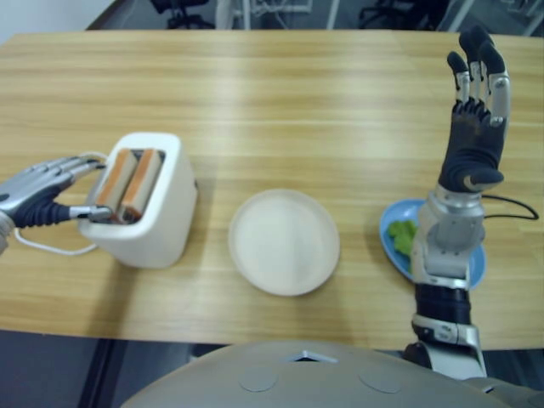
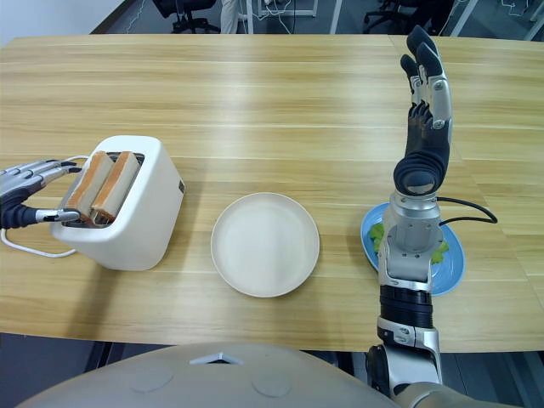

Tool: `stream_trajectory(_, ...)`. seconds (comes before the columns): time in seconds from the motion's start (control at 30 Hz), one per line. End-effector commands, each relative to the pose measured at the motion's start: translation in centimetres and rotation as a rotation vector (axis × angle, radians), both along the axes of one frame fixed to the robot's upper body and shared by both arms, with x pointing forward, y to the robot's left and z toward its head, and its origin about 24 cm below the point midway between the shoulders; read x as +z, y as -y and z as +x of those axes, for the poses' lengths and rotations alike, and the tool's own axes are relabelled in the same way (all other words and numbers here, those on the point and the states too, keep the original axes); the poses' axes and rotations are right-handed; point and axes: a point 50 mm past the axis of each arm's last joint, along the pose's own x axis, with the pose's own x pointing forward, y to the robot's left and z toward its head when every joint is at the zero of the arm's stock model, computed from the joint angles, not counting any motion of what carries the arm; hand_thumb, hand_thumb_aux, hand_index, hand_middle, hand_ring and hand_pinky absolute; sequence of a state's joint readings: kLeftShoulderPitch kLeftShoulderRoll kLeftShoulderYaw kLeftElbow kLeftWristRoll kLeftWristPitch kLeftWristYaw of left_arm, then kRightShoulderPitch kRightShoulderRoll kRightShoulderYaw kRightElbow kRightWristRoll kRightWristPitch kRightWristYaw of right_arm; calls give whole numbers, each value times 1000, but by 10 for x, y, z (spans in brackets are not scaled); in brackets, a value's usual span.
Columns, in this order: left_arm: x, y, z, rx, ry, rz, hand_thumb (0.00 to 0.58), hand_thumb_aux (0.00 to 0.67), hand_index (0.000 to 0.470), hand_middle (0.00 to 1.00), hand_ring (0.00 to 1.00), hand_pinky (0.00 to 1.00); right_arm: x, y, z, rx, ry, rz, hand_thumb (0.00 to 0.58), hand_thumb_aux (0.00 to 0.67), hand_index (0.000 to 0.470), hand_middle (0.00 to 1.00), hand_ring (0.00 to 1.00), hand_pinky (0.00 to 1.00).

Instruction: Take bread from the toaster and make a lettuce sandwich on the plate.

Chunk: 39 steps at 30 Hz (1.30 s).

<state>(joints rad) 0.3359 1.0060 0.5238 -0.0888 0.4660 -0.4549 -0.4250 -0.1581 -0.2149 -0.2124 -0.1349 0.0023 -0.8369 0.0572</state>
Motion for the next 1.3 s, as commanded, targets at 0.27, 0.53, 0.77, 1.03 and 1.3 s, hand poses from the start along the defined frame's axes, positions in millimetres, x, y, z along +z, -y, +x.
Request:
stream_trajectory(0.27, -15, 10, 5, -28, -70, -14, 0, 0, 0, 0, 0, 0, 2, 4, -4, -8, 16, 0, 0, 0, 0, 0, 0, 0)
stream_trajectory(0.53, -24, 6, 6, 14, -127, -31, 580, 670, 460, 0, 0, 0, 2, 5, -6, -11, 14, 2, 0, 0, 0, 0, 0, 0)
stream_trajectory(0.77, -27, 3, 8, 48, -142, -54, 580, 670, 460, 0, 0, 0, 1, 7, -8, -20, 11, 4, 0, 0, 0, 0, 0, 0)
stream_trajectory(1.03, -22, 12, 23, 57, -30, -203, 580, 670, 460, 0, 0, 0, -1, 7, -10, -27, 4, 6, 0, 0, 0, 0, 0, 0)
stream_trajectory(1.3, -11, 9, 36, 94, 165, -375, 580, 670, 460, 1000, 1000, 1000, -3, 6, -9, -26, -6, 3, 0, 0, 0, 0, 0, 0)
